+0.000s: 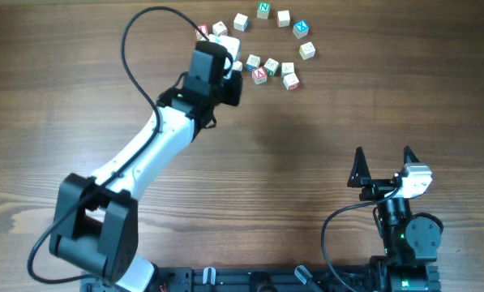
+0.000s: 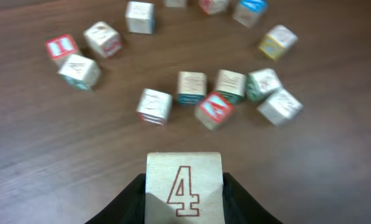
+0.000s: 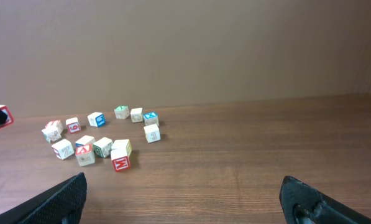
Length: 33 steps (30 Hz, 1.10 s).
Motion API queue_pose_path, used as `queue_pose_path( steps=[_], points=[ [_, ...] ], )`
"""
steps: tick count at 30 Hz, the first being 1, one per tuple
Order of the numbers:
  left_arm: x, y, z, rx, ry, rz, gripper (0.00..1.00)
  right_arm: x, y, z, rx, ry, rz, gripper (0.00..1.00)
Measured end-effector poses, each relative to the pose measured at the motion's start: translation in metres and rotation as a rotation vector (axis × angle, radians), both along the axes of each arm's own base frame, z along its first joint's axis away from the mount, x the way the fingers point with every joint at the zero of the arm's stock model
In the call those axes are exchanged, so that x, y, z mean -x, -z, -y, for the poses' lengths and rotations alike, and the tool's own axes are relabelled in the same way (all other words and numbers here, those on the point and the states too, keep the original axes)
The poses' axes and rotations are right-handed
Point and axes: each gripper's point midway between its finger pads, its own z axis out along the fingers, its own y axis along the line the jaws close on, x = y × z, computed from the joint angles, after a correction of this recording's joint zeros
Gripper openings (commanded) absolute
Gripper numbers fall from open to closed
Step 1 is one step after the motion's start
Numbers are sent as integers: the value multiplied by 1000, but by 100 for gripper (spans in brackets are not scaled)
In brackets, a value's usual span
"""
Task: Form a circle
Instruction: 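Close the left gripper on the '4' block and lift it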
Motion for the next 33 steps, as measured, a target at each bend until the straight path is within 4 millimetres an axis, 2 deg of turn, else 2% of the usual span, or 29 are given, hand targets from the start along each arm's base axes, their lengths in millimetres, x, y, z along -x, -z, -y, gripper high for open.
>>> queue_pose_path(
  steps=[7,10,19,26,29,33],
  points=[
    [45,15,35,-50,106,-103,35,0,0,0,0,0,0,100],
    [51,18,38,-35,88,-133,35,0,0,0,0,0,0,100],
    [54,27,39,84,-68,-220,35,0,0,0,0,0,0,100],
    [52,85,55,69,-113,-306,36,0,0,0,0,0,0,100],
    [52,98,56,45,-146,-304,36,0,0,0,0,0,0,100],
    [42,97,58,70,-207,-259,36,0,0,0,0,0,0,100]
  ],
)
